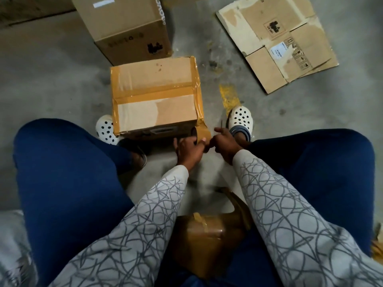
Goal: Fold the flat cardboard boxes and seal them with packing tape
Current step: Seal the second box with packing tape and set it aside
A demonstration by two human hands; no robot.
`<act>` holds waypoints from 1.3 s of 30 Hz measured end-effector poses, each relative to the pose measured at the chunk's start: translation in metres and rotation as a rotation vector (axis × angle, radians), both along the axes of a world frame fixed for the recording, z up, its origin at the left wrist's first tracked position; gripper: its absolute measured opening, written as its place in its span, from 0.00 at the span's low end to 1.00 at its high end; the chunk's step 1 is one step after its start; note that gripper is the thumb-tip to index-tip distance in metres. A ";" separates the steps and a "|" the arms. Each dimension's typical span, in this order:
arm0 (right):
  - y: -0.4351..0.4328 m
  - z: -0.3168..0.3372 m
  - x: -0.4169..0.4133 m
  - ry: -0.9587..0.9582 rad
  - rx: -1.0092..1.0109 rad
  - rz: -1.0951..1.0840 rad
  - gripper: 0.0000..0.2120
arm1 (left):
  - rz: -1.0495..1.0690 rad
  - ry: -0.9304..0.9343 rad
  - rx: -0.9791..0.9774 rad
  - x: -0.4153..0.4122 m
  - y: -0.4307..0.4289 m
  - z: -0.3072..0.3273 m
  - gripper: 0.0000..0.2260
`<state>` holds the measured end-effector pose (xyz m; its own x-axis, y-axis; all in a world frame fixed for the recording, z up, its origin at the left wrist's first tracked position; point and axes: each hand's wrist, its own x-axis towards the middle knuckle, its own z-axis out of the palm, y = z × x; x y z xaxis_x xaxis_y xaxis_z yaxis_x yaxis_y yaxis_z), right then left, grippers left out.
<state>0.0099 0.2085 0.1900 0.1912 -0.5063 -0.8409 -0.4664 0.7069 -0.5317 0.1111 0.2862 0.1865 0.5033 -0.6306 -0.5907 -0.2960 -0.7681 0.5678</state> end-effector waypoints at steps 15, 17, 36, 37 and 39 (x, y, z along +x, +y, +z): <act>-0.006 0.017 -0.010 0.082 -0.282 -0.039 0.21 | 0.330 0.468 -0.069 0.007 -0.026 -0.006 0.15; -0.010 0.021 -0.014 0.219 -0.463 0.121 0.16 | 0.380 0.485 -0.084 0.008 -0.029 -0.004 0.09; -0.012 0.022 -0.006 0.201 -1.130 0.693 0.09 | 0.740 0.447 -0.056 -0.020 -0.018 -0.005 0.09; -0.012 0.023 -0.006 0.201 -1.148 0.712 0.09 | 0.757 0.449 -0.048 -0.022 -0.018 -0.005 0.08; -0.012 0.023 -0.006 0.208 -1.176 0.768 0.10 | 0.785 0.447 -0.039 -0.023 -0.016 -0.004 0.07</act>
